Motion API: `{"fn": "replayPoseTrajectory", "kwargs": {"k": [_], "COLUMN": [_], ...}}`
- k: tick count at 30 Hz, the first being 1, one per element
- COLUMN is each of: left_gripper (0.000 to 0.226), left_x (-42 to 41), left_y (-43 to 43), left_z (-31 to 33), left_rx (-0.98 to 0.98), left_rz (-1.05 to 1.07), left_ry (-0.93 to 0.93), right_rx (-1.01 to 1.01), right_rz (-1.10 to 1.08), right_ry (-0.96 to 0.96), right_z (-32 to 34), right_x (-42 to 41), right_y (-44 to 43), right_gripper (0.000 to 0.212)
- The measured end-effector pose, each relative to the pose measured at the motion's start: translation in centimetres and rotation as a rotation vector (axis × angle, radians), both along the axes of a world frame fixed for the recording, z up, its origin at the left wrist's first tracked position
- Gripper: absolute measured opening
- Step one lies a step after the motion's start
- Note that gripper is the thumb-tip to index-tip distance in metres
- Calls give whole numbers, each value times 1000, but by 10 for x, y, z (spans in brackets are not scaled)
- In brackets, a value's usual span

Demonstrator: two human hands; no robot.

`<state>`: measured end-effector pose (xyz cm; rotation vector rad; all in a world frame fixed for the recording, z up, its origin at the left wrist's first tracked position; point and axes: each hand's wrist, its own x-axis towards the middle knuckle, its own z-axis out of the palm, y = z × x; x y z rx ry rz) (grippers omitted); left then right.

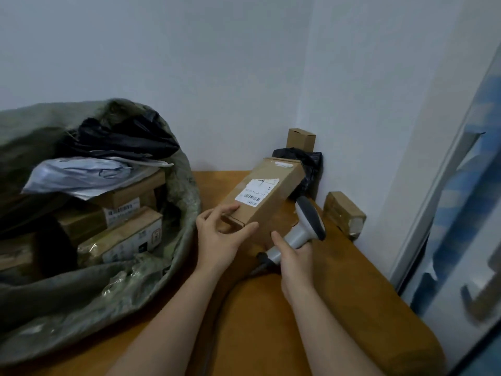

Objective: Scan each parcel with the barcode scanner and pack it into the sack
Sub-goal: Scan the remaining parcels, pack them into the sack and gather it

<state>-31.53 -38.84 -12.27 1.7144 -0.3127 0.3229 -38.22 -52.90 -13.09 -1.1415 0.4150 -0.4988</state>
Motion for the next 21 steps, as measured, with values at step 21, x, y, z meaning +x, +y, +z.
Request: {"fn": "replayPoseTrajectory", "kwargs": {"k": [21], "left_gripper": [56], "left_x": [-15], "left_y": [24], "left_z": [52], "left_rx": [-420], "left_rz": [173], "left_ry": [-461], "right_rx": [-160], "right_rz": [97], "right_ry": [-16], "right_z": [-1], "right_x": [-15], "right_y": [8], "right_gripper": [44]}}
